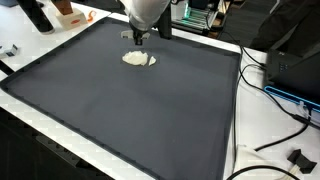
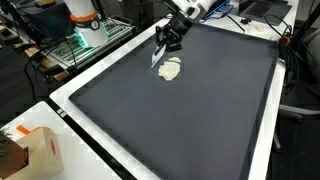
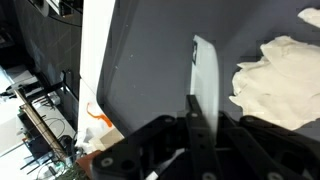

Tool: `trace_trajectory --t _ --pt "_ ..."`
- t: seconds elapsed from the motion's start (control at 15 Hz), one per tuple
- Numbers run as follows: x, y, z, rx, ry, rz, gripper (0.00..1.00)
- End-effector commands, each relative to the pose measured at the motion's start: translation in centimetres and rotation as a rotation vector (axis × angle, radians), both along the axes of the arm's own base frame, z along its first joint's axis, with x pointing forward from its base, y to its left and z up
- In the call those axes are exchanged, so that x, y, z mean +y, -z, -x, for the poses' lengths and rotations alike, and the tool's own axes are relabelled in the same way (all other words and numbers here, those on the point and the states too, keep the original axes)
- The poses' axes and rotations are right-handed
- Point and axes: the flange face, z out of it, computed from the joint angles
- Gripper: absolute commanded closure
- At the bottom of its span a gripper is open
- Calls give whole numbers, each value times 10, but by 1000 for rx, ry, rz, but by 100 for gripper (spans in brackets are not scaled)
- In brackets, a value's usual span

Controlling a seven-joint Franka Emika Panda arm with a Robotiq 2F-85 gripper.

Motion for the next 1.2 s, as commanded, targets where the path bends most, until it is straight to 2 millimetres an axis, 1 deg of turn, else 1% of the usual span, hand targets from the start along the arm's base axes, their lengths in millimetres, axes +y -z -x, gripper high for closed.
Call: trace_trajectory --t 0.0,0.33,0.53,0.87,1.13 --pt "6 5 -5 34 -42 41 99" --pt "14 9 -8 56 -95 47 99" --pt "17 8 -10 60 -142 46 99" --pt "21 1 -11 66 -227 29 99" --pt "22 -6 -12 77 -280 -21 99"
